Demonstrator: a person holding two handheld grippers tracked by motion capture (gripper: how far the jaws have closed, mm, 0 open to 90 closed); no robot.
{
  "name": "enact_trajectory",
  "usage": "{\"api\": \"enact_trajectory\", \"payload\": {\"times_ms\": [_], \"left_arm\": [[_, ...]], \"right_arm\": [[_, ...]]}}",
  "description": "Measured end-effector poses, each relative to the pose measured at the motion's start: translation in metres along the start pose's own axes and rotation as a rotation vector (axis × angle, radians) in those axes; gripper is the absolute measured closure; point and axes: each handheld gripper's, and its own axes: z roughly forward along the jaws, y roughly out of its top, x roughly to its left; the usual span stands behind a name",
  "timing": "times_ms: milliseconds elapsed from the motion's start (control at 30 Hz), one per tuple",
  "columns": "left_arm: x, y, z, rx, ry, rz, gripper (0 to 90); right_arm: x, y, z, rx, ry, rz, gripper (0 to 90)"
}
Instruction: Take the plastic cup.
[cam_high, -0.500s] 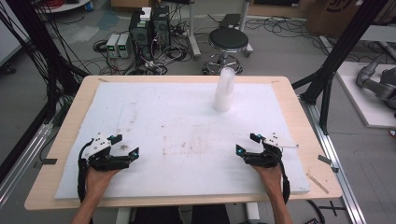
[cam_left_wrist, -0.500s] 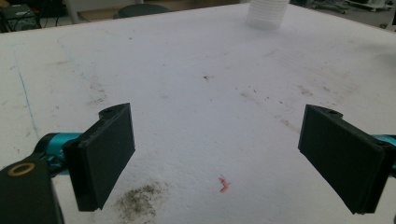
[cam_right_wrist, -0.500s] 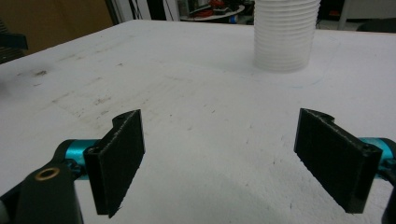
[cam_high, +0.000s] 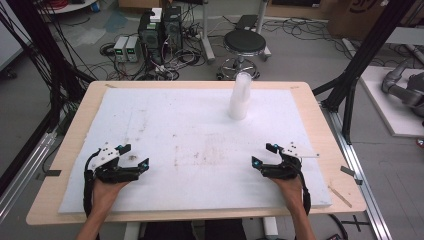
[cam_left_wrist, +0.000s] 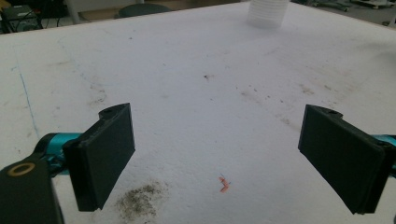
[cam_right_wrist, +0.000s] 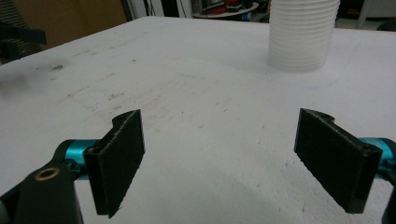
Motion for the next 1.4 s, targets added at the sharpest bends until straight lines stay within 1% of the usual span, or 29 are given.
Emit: {"api": "enact_trajectory", "payload": {"times_ms": [67,133,167,233,300,333,367,433,500,533,600,700,733,800,867,1000,1033,1067,1167,1200,1400], "left_arm": [[0.0,0.0,0.0,0.0,-0.001,-0.004,10.7],[0.001,0.0,0.0,0.001,-0.004,-0.006,10.7],[0.001,0.0,0.0,0.001,-0.004,-0.008,10.7],[0.001,0.0,0.0,0.002,-0.004,-0.008,10.7],[0.001,0.0,0.0,0.002,-0.004,-0.007,10.7],[0.001,0.0,0.0,0.002,-0.004,-0.007,10.7],[0.001,0.0,0.0,0.003,-0.002,-0.007,10.7],[0.001,0.0,0.001,0.007,-0.004,-0.009,10.7],[0.001,0.001,0.001,0.012,-0.003,-0.012,10.7],[0.001,0.001,0.001,0.012,-0.002,-0.012,10.7],[0.001,0.001,0.002,0.017,-0.003,-0.015,10.7],[0.001,0.001,0.002,0.017,-0.003,-0.015,10.7],[0.001,0.001,0.002,0.017,-0.004,-0.012,10.7],[0.001,0.001,0.002,0.019,-0.005,-0.005,10.7],[0.001,0.001,0.002,0.02,-0.004,-0.004,10.7],[0.001,0.001,0.002,0.019,-0.003,-0.01,10.7],[0.001,0.001,0.002,0.019,-0.003,-0.01,10.7],[0.001,0.001,0.002,0.02,-0.002,-0.009,10.7],[0.001,0.001,0.002,0.02,-0.002,-0.008,10.7],[0.001,0.001,0.002,0.02,-0.003,-0.008,10.7],[0.001,0.001,0.002,0.022,-0.004,-0.012,10.7]], "right_arm": [[-0.001,0.001,0.001,0.013,0.013,0.002,15.7],[-0.002,0.002,0.001,0.025,0.015,-0.009,15.7],[-0.003,0.004,0.001,0.024,0.016,-0.017,15.7],[-0.003,0.007,-0.001,0.028,0.023,-0.011,15.7],[-0.003,0.013,-0.004,0.028,0.037,-0.018,15.7],[-0.003,0.016,-0.006,0.03,0.045,-0.017,15.7],[-0.004,0.02,-0.008,0.025,0.049,-0.028,15.7],[-0.005,0.03,-0.012,0.017,0.057,-0.035,15.7],[-0.008,0.041,-0.015,0.016,0.068,-0.04,15.7],[-0.01,0.049,-0.016,0.019,0.07,-0.048,15.7],[-0.015,0.059,-0.019,0.024,0.079,-0.048,15.6],[-0.023,0.075,-0.022,0.024,0.078,-0.053,15.6],[-0.026,0.08,-0.023,0.025,0.086,-0.047,15.6],[-0.03,0.087,-0.023,0.027,0.076,-0.039,13.7],[-0.033,0.094,-0.023,0.035,0.083,-0.033,13.7],[-0.039,0.109,-0.021,0.052,0.104,-0.064,13.7],[-0.039,0.109,-0.021,0.052,0.104,-0.064,13.7],[-0.042,0.118,-0.018,0.061,0.096,-0.075,13.6],[-0.048,0.127,-0.013,0.073,0.089,-0.087,13.6],[-0.052,0.13,-0.011,0.068,0.09,-0.099,13.6],[-0.07,0.15,0.002,0.086,0.089,-0.12,13.6]]}}
